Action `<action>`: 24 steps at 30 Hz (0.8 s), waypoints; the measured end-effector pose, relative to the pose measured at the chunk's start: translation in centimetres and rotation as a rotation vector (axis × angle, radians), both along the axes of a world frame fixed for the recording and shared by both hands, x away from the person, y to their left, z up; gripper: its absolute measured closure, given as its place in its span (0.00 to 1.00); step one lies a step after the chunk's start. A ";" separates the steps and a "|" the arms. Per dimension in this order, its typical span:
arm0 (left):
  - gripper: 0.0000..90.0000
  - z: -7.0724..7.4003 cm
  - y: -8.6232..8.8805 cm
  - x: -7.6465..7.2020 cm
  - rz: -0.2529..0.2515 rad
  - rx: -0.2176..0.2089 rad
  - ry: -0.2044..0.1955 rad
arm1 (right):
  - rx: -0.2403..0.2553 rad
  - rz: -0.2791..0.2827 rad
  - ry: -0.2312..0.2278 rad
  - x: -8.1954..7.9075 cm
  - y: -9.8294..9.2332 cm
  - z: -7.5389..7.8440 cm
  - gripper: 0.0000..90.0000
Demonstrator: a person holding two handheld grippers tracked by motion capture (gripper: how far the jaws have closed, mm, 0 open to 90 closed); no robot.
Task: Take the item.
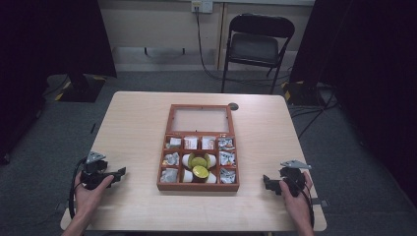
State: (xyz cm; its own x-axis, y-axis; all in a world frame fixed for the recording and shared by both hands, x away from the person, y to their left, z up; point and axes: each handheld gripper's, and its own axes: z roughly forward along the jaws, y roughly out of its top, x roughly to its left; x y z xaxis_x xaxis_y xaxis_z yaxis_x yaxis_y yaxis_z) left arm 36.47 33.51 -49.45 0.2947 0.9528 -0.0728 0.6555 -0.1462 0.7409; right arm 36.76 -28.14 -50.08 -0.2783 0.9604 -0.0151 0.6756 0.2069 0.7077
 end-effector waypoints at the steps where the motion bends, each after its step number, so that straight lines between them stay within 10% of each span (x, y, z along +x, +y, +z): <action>1: 0.22 0.1 0.0 0.0 -0.007 -0.002 -0.008 | 0.000 0.000 0.000 0.0 0.0 0.0 0.00; 24: 0.25 2.3 -2.7 -0.6 -0.121 -0.043 -0.081 | -0.001 0.001 0.001 0.0 0.0 0.0 0.00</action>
State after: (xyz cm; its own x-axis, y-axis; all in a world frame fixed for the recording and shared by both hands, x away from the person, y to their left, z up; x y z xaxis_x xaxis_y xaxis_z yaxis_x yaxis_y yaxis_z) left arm 35.83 30.76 -47.10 0.4141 0.9063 -0.0841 0.5728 -0.1877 0.7979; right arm 36.79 -28.14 -50.08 -0.2796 0.9600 -0.0161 0.6757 0.2087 0.7071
